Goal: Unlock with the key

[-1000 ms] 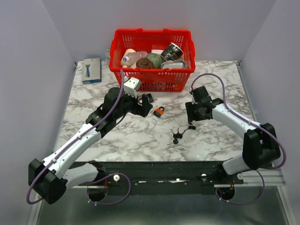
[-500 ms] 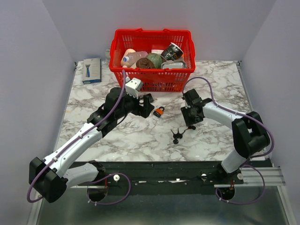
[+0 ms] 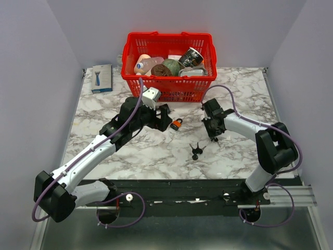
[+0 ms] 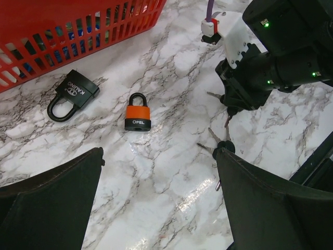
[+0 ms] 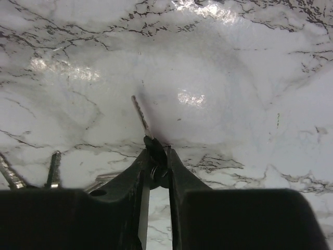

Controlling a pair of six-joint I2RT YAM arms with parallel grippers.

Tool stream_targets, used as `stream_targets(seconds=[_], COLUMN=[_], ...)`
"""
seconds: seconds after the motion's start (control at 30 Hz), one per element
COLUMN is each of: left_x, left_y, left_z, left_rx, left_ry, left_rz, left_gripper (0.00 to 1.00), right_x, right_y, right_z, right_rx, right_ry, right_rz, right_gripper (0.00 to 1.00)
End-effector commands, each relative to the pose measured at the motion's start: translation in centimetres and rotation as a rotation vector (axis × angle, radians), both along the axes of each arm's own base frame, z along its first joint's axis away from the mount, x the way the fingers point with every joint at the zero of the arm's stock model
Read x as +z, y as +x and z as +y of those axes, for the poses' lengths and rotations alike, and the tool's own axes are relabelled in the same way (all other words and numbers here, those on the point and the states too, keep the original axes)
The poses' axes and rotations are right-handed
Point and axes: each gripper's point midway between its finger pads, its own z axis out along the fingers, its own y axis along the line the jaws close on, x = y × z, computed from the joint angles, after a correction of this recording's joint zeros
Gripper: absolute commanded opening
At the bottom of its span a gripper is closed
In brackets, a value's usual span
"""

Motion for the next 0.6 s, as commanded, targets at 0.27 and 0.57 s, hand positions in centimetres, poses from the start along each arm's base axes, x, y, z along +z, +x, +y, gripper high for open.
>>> stream_targets(seconds=[0.27, 0.57], left_x=[2.0, 2.6], left_y=[-0.7, -1.8], left_z=[-0.6, -2.0], left_rx=[-0.043, -0.132], left_ry=[-0.035, -0.093], left_rz=[-0.039, -0.036], left_gripper=[0.97, 0.99], right_x=[3.4, 13.2], right_y=[1.1, -1.1], right_z=[2.4, 9.5], right_rx=[0.038, 0.244], right_ry=[0.140, 0.611], right_rz=[-0.101, -0.221], right_gripper=[0.01, 0.01])
